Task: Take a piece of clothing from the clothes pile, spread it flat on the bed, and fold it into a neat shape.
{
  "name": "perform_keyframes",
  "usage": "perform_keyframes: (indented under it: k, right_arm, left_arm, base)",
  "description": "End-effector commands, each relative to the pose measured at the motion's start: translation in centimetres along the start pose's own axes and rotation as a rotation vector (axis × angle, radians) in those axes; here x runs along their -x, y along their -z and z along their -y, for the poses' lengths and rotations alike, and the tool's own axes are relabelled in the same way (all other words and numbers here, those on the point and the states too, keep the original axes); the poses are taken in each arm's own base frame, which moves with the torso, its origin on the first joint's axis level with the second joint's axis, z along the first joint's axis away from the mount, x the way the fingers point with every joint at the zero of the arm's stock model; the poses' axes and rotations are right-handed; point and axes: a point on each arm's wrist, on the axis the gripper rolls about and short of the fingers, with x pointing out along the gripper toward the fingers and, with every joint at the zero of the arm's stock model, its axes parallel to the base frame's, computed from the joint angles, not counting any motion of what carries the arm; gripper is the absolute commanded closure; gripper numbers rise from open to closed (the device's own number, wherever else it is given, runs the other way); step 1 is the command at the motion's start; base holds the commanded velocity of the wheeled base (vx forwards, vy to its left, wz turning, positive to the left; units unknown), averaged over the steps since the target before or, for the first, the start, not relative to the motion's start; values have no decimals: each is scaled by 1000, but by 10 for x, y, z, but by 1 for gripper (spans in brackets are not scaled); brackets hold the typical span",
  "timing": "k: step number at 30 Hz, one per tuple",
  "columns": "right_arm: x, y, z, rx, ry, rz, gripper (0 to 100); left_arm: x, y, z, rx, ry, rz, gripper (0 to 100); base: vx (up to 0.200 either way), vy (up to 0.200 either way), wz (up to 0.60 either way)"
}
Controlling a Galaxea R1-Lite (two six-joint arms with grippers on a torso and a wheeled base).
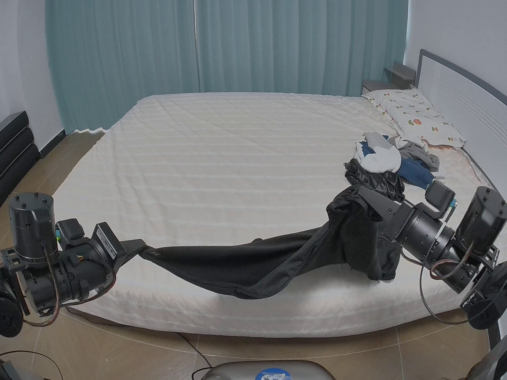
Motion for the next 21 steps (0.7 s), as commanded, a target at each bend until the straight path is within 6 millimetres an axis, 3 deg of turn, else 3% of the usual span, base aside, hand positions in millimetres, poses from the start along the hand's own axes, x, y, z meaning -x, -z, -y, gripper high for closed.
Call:
perform_keyframes:
  k: [1,8,11,14,18,20,21]
  right_arm:
    - [41,-35,-29,-2,-104,109,100]
    - [72,-103,-73,-10,-220,263,100]
    - [67,-129,-85,-19,-228,304,100]
    - [44,-143,-81,-27,-191,312,100]
    - [-32,-149,-39,-35,-59,305,100]
    - [-52,-150,-30,-35,-33,310,100]
    - [-75,-149,-19,-34,-15,315,100]
  left_arm:
    - [45,-2,33,-32,148,-10,100]
    - [59,-32,70,-21,225,95,100]
    - [45,-46,79,-9,208,126,100]
    - [24,-60,82,5,166,159,100]
    - [-18,-79,81,35,93,168,100]
    - [-28,-82,78,43,74,164,100]
    - [-43,-86,76,49,54,160,100]
  base:
    - [-200,0,0]
    - [-200,0,0]
    - [0,0,0]
    - [0,0,0]
    - [0,0,0]
    - [0,0,0]
    - [0,0,0]
